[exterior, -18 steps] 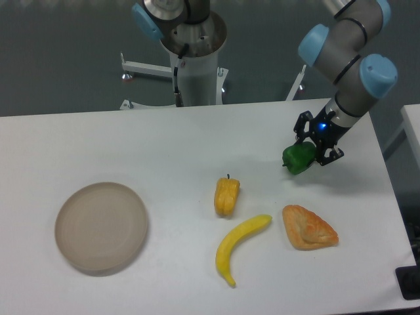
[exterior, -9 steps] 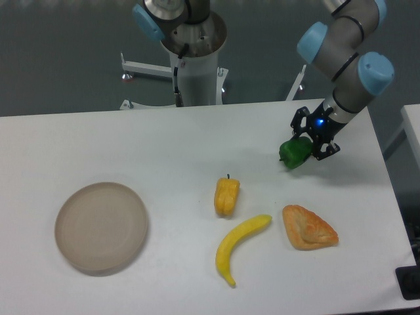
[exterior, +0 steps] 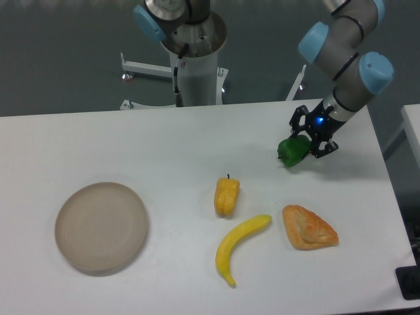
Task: Place the green pepper on the table
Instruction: 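Hold the green pepper on the table surface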
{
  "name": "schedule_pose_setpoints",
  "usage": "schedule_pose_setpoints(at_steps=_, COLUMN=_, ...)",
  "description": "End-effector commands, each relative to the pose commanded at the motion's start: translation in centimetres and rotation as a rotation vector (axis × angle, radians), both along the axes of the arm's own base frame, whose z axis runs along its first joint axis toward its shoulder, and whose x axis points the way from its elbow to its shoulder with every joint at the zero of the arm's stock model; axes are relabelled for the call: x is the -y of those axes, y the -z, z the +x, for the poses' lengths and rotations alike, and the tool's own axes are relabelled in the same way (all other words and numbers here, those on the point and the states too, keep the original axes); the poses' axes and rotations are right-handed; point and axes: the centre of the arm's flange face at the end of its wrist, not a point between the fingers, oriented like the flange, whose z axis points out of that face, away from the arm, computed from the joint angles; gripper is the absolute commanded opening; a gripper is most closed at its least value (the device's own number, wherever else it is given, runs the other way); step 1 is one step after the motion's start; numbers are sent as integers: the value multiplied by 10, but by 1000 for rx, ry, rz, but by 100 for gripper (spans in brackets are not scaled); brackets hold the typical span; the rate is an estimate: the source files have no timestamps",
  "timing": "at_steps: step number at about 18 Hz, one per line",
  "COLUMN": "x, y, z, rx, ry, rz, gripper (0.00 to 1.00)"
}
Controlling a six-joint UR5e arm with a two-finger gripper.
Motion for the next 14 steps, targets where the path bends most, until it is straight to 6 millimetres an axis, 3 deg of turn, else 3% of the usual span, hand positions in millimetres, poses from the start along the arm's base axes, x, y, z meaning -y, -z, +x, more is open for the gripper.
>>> schedule_pose_setpoints(at_steps=14, x=1, y=3, z=0, rx=0, ry=1, rz=-11, gripper=41)
